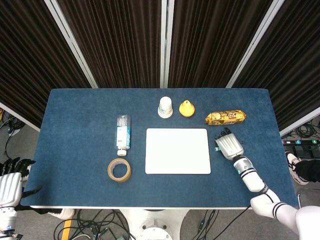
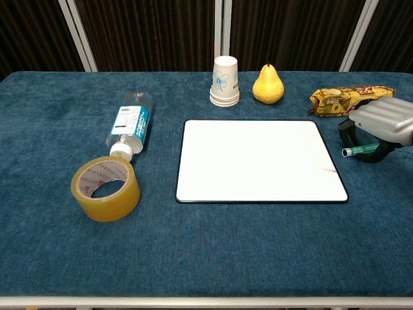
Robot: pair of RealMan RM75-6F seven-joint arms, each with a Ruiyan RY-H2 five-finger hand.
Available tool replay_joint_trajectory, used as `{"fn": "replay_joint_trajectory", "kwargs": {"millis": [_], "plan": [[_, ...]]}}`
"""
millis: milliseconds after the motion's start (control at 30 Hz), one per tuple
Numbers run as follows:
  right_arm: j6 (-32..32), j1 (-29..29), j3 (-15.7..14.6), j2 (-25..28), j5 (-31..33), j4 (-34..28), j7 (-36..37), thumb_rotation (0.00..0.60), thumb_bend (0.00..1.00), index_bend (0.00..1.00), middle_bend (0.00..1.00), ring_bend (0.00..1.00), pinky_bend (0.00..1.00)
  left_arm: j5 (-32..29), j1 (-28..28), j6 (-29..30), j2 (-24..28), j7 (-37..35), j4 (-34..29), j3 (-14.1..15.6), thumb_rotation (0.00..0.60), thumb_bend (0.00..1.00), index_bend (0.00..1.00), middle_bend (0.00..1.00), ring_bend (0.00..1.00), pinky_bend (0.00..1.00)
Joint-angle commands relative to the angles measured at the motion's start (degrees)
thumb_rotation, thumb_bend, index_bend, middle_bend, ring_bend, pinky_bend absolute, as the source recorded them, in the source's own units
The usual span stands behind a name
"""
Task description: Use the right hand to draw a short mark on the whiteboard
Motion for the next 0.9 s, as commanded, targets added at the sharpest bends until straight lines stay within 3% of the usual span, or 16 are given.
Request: {"fn": "replay_joint_trajectory", "kwargs": {"millis": [33,133,267,333,433,567,700,900], "plan": [[0.29,0.14,0.03,0.06,0.00,-0.10,-0.02,0.600,0.34,0.58,0.55,0.29,0.16,-0.04,0.03,-0.03,0.01,-0.06,0.05,0.00,0.600,0.00,0.27,0.22,0.09,0.07],[2.58,-0.09,0.77,1.98,-0.26,-3.89,1.49,0.600,0.40,0.65,0.60,0.33,0.18,-0.08,0.13,0.08,0.05,-0.30,0.18,-0.05,0.600,0.00,0.27,0.22,0.09,0.07],[7.38,-0.66,2.93,8.03,-1.00,-16.53,6.42,0.600,0.45,0.68,0.63,0.37,0.20,0.09,0.20,0.23,0.15,-0.55,0.22,-0.05,0.600,0.00,0.27,0.22,0.09,0.07],[8.23,-0.51,4.24,11.13,-1.09,-24.03,11.01,0.600,0.46,0.69,0.63,0.38,0.22,0.34,0.20,0.39,0.12,-0.70,0.25,-0.04,0.600,0.00,0.27,0.22,0.09,0.07],[7.07,0.42,5.74,11.78,-0.24,-29.61,19.90,0.600,0.50,0.69,0.63,0.38,0.25,0.70,0.22,0.62,-0.08,-0.97,0.34,-0.02,0.600,0.00,0.27,0.22,0.09,0.07],[4.18,2.30,7.32,7.92,1.41,-29.24,32.21,0.600,0.52,0.69,0.62,0.38,0.26,0.95,0.54,1.05,-0.19,-1.38,0.60,0.17,0.600,0.00,0.27,0.22,0.09,0.07],[4.76,3.46,9.96,0.44,3.74,-23.47,42.12,0.600,0.53,0.69,0.62,0.38,0.27,0.57,1.11,1.50,-0.04,-1.98,0.91,0.17,0.600,0.00,0.27,0.22,0.09,0.07],[4.00,5.34,12.85,-8.06,7.03,-15.62,50.25,0.600,0.53,0.69,0.62,0.38,0.29,0.45,1.33,1.25,-0.30,-2.36,1.34,0.35,0.600,0.00,0.27,0.22,0.09,0.07]]}}
